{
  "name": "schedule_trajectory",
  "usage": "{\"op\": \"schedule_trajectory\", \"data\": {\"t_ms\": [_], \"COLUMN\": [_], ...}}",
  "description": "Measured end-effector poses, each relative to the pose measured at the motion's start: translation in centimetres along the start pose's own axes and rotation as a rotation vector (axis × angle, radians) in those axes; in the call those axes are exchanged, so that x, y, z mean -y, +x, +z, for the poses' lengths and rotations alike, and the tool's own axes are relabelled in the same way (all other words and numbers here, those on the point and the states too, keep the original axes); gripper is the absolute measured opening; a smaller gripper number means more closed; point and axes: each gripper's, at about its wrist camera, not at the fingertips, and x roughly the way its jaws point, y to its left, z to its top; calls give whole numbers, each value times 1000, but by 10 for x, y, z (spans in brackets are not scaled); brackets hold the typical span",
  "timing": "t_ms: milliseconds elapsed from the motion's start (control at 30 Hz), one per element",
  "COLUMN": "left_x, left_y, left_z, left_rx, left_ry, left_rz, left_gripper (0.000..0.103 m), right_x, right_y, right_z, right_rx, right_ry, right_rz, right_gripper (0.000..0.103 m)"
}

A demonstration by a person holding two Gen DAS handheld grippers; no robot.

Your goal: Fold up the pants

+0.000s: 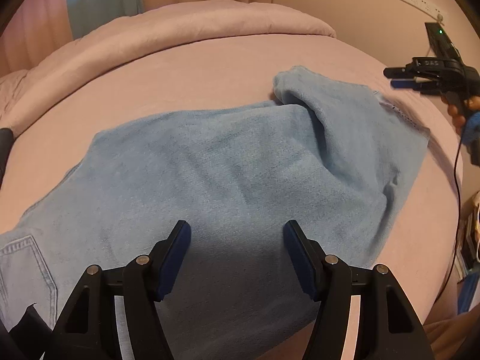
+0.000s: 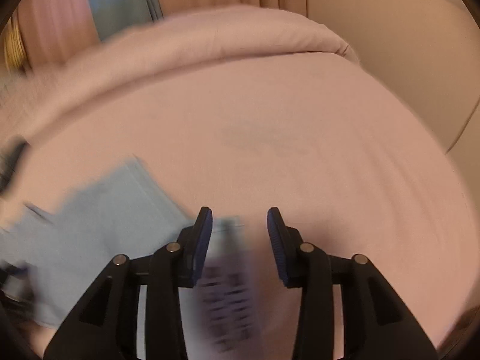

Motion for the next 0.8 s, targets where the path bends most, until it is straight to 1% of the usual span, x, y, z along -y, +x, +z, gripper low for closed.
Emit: {"op": "schedule_trajectory", "data": {"t_ms": [33, 67, 133, 167, 233, 267, 300, 333, 400, 433, 467, 533, 567, 633, 667, 700, 733, 767, 800], "left_x": [-1, -2, -1, -1, -2, -4, -5, -7, -11, -13, -15, -16, -17, -18, -19, -20, -21, -22, -23], "left_y": [0, 0, -1, -3, -4, -6, -8, -9, -10, -10, -11, -12, -12, -10, -9, -7, -5, -5, -4], "left_z": [0, -1, -2, -3, -4, -6, -9, -10, -11, -11, -12, -12, -11, -9, -9, -9, -9, -8, -7], "left_rx": [2, 4, 6, 6, 6, 7, 7, 7, 6, 5, 4, 8, 11, 5, -1, -7, -8, -7, -10], "left_ry": [-8, -15, -19, -19, -26, -33, -41, -49, -65, -71, -74, -69, -70, -74, -74, -73, -74, -73, -72], "left_rz": [-3, -4, 0, 6, 12, 14, 16, 20, 28, 30, 32, 33, 30, 25, 25, 31, 32, 32, 36], "left_gripper": [65, 65, 65, 65, 65, 65, 65, 65, 65, 65, 65, 65, 65, 66, 66, 66, 66, 66, 66], "right_x": [-2, 1, 0, 0, 2, 6, 7, 6, -4, -9, -10, -15, -14, -10, -5, -1, 5, 15, 25], "right_y": [4, 14, 33, 42, 52, 52, 51, 47, 35, 22, 6, -31, -55, -81, -88, -85, -72, -59, -44], "right_z": [-2, -7, -13, -17, -14, -13, -13, -11, -9, -10, -11, -13, -17, -31, -43, -51, -60, -71, -82], "right_rx": [-40, -98, -165, -183, -180, -164, -144, -129, -87, -47, -9, 105, 169, 236, 227, 202, 164, 105, 43], "right_ry": [50, 115, 175, 200, 269, 321, 369, 381, 344, 318, 295, 276, 267, 258, 251, 238, 238, 256, 276], "right_rz": [81, 131, 111, 95, 125, 150, 227, 251, 234, 249, 246, 262, 253, 240, 195, 136, 86, 52, 27], "right_gripper": [42, 42, 44, 44, 44, 43, 21, 6, 5, 4, 4, 4, 4, 4, 4, 4, 5, 5, 8]}}
